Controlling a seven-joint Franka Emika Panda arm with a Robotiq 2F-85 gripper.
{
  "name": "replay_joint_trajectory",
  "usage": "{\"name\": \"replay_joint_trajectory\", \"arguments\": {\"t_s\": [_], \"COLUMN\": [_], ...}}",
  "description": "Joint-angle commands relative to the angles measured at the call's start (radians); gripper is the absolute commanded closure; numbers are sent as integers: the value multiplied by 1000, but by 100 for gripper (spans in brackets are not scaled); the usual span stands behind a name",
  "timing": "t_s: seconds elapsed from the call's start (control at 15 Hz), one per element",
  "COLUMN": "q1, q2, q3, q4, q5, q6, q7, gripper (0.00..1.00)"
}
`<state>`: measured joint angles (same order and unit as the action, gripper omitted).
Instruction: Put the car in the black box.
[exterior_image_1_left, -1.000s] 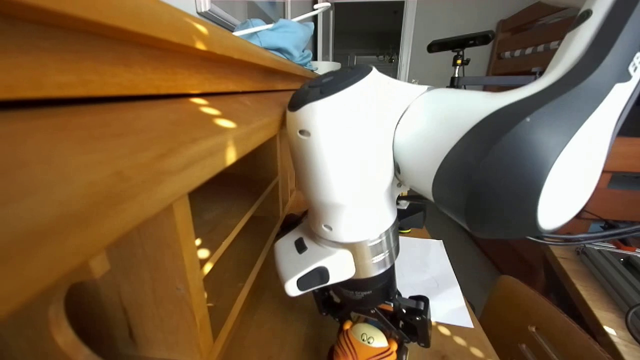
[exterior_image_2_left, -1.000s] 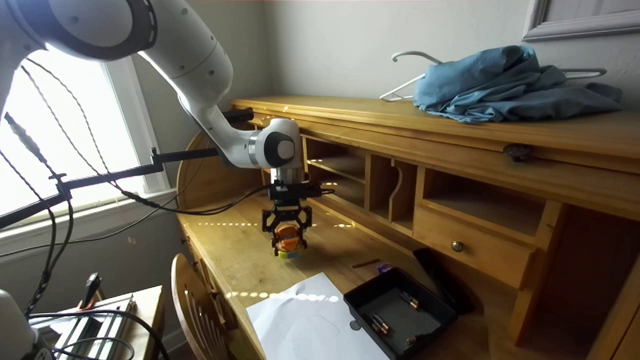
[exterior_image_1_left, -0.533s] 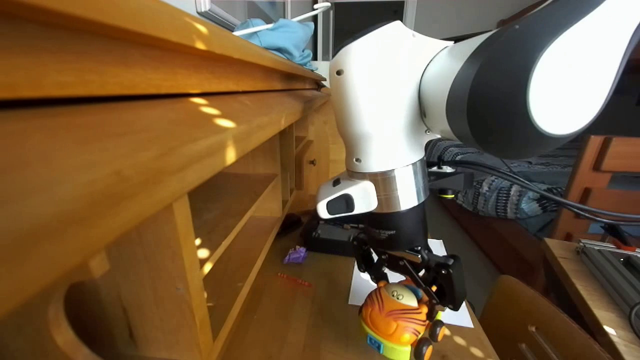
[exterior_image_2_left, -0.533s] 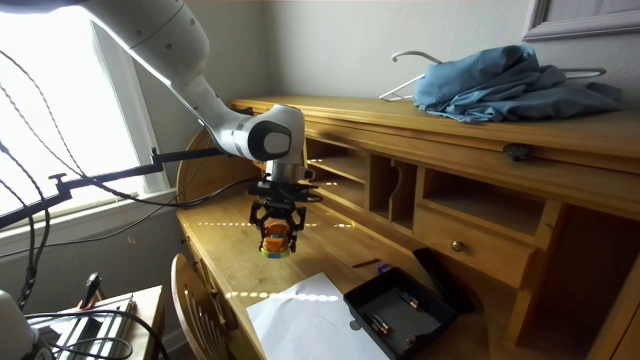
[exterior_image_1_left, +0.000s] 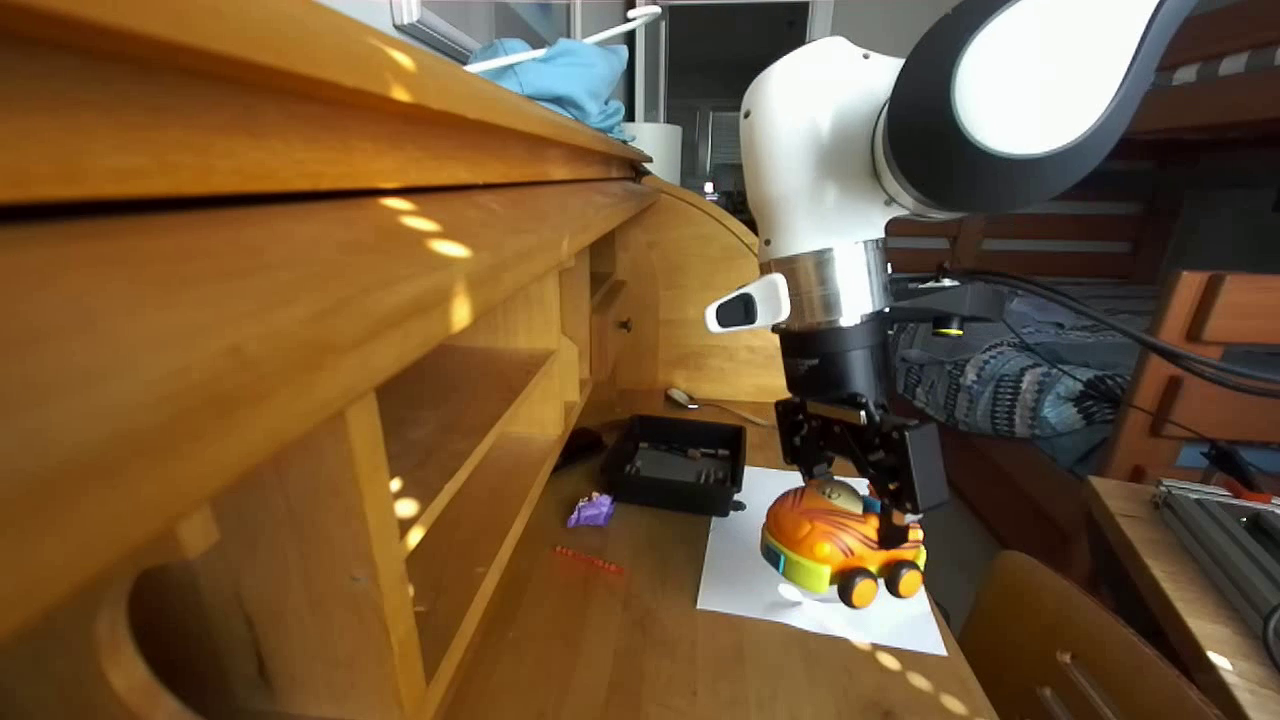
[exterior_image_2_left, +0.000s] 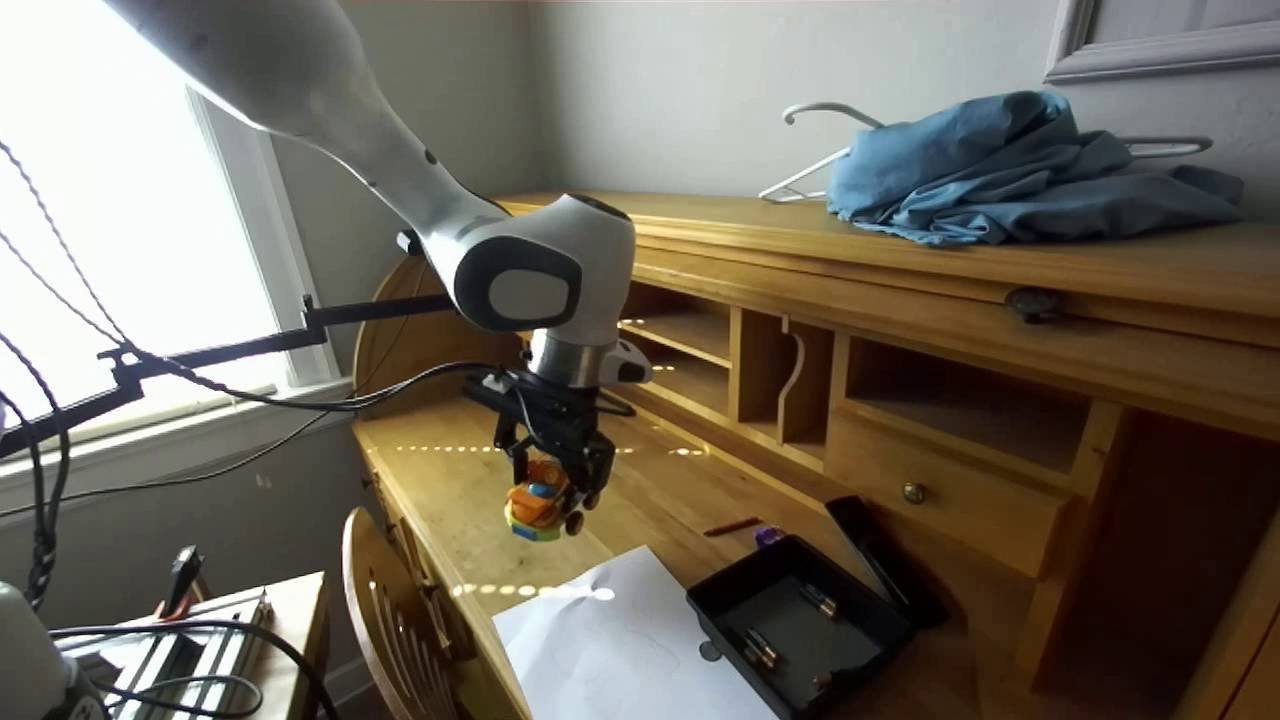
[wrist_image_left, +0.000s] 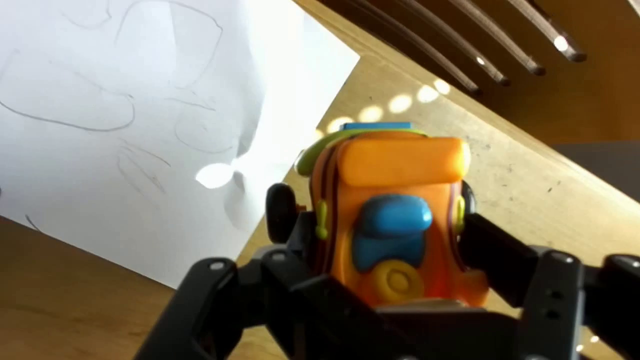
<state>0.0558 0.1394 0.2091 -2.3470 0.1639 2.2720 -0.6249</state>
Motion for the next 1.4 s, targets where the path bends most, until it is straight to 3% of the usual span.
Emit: {"name": "replay_joint_trajectory", "arguments": {"t_s": [0.0,0.4,0.53,0.6,0.67,0.87,0.93,1.33], "q1": [-28,-52,-25,-34,-33,-32,-32,-94], "q2": [-133,-233,-253,-193,-198,-188,-186,-99], "q3": [-55,-167,-176,-186,-189,-187,-186,-254], "q4": [-113,-193,-202,-159,-162,-162,-162,-92], "q5": [91,178,290,194,204,204,204,175], "q6": [34,119,194,137,146,146,146,288], "q7": [36,90,11,57,48,49,49,202], "gripper": [50,50,50,50,25,25,50,50]}}
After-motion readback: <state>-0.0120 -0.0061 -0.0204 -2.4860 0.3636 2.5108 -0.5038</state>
